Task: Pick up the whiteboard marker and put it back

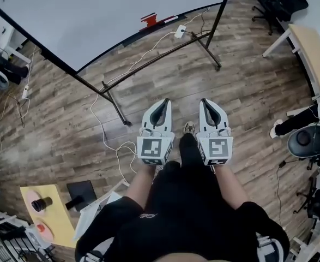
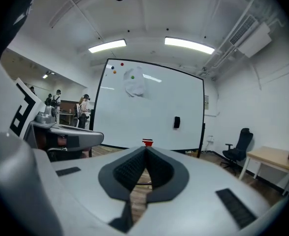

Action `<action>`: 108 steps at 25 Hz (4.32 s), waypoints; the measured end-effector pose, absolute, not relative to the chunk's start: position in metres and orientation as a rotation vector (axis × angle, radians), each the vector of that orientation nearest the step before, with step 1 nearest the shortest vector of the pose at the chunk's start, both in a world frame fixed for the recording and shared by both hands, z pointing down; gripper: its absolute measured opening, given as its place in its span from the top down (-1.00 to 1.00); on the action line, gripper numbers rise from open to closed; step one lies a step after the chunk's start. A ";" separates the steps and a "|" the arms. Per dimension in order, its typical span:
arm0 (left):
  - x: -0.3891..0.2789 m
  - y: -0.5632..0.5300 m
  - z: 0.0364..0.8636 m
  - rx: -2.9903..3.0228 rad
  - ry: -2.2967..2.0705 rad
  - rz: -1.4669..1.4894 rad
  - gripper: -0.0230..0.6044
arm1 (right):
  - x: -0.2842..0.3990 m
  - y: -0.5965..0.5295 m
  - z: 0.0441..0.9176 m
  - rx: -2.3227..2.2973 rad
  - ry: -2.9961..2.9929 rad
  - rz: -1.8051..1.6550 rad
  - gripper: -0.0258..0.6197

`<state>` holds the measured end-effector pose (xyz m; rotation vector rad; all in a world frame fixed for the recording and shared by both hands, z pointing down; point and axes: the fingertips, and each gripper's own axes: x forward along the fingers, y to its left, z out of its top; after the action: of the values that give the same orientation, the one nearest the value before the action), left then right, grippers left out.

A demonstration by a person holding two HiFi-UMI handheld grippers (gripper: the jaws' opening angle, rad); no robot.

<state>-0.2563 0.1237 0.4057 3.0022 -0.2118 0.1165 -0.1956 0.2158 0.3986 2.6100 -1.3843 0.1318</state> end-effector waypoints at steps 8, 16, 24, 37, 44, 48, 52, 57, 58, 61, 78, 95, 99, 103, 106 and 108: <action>-0.159 0.110 0.405 3.061 -0.213 0.181 0.90 | -0.103 0.194 0.397 2.664 -1.446 0.119 0.91; -0.033 0.100 0.408 3.140 -0.248 0.304 0.90 | 0.019 0.187 0.406 2.666 -1.531 0.202 0.91; 0.029 0.082 0.441 3.143 -0.292 0.571 0.90 | 0.095 0.179 0.433 2.674 -1.613 0.313 0.91; 0.109 0.016 0.483 3.159 -0.271 0.859 0.90 | 0.155 0.111 0.486 2.557 -1.679 0.507 0.91; 0.173 -0.057 0.509 3.267 -0.248 1.076 0.90 | 0.207 0.056 0.495 2.500 -1.656 0.536 0.91; 0.203 -0.097 0.525 3.314 -0.207 1.203 0.90 | 0.239 0.023 0.505 2.484 -1.626 0.590 0.91; 0.224 -0.116 0.543 3.322 -0.083 1.301 0.90 | 0.260 -0.005 0.517 2.499 -1.605 0.642 0.91; 0.241 -0.134 0.571 3.266 -0.034 1.414 0.90 | 0.274 -0.030 0.531 2.457 -1.626 0.682 0.91; 0.243 -0.138 0.578 3.249 -0.044 1.443 0.90 | 0.276 -0.034 0.535 2.438 -1.642 0.689 0.91; 0.254 -0.150 0.596 3.222 -0.081 1.562 0.90 | 0.285 -0.041 0.542 2.381 -1.684 0.698 0.91; 0.297 -0.181 0.660 3.104 -0.208 2.067 0.64 | 0.347 -0.015 0.564 2.337 -1.715 0.772 0.91; 0.312 -0.186 0.678 3.011 -0.254 2.442 0.65 | 0.382 0.004 0.573 2.331 -1.703 0.786 0.91; 0.310 -0.185 0.682 2.989 -0.232 2.557 0.73 | 0.382 -0.002 0.575 2.312 -1.738 0.797 0.91; 0.310 -0.186 0.681 2.985 -0.256 2.537 0.73 | 0.383 -0.009 0.571 2.281 -1.780 0.779 0.91; 0.311 -0.186 0.684 2.980 -0.239 2.532 0.73 | 0.385 -0.015 0.570 2.250 -1.811 0.762 0.91; 0.309 -0.186 0.687 2.944 -0.227 2.517 0.73 | 0.384 -0.019 0.570 2.226 -1.835 0.751 0.91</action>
<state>0.3092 -0.1862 0.6866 2.9435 -0.2273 2.5167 0.3838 -0.0192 0.5697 2.2256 -1.8352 0.7511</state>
